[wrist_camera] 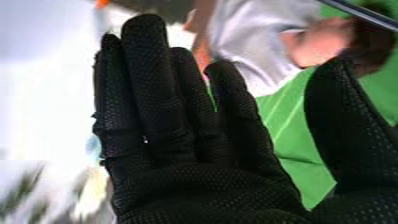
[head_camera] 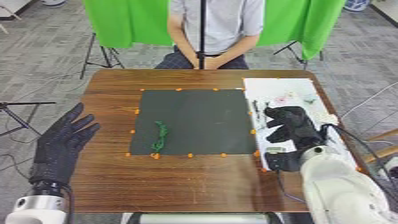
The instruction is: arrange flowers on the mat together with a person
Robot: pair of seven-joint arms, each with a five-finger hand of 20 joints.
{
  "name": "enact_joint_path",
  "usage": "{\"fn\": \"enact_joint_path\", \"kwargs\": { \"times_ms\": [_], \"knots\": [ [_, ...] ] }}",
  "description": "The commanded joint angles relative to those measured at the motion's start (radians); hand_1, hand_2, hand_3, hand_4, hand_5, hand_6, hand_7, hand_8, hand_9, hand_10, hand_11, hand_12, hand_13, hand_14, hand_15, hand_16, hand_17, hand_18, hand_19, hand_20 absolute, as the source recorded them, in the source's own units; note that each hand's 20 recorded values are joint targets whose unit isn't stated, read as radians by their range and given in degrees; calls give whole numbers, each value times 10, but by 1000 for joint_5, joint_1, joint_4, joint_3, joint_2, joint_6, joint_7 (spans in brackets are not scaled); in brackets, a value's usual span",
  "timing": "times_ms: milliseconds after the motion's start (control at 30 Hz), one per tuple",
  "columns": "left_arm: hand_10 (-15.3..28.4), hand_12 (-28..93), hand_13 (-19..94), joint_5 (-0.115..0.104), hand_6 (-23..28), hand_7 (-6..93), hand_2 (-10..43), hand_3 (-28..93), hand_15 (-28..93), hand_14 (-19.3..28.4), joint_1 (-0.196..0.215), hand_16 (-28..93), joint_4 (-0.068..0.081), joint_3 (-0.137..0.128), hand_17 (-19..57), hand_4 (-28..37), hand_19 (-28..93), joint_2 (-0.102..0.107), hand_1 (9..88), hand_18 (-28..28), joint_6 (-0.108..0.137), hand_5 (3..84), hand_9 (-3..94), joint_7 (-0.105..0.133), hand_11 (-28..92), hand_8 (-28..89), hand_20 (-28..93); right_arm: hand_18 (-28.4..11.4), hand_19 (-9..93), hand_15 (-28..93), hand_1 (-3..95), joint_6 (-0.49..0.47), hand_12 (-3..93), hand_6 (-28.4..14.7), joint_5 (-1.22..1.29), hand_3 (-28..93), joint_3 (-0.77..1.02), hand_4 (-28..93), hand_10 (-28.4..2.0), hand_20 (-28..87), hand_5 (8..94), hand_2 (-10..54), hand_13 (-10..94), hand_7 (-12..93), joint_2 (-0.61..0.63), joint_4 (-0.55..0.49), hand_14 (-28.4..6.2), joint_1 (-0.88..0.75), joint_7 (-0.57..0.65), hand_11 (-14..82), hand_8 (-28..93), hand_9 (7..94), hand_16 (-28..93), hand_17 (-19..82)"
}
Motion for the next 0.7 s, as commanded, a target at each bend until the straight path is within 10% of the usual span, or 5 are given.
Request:
{"fn": "enact_joint_path", "kwargs": {
  "times_ms": [33,700],
  "knots": [
    [160,106,194,12,66,104,85,761,446,219,21,-60,-4,-2,-89,-235,385,-18,214,174,-4,335,309,-15,207,-85,145,-235,893,552,290,-55,137,-72,-457,673,5,-189,-223,-208,534,35,631,127,57,5,-198,-1,288,172,-110,583,66,414],
    [161,106,195,12,66,103,85,761,449,219,11,-63,1,-2,-89,-237,385,-12,214,174,-10,335,309,-10,208,-85,145,-245,932,559,364,-470,153,-81,-590,650,88,-169,-238,-270,540,-22,666,87,78,110,-190,-22,597,190,-96,618,82,446]
  ]
}}
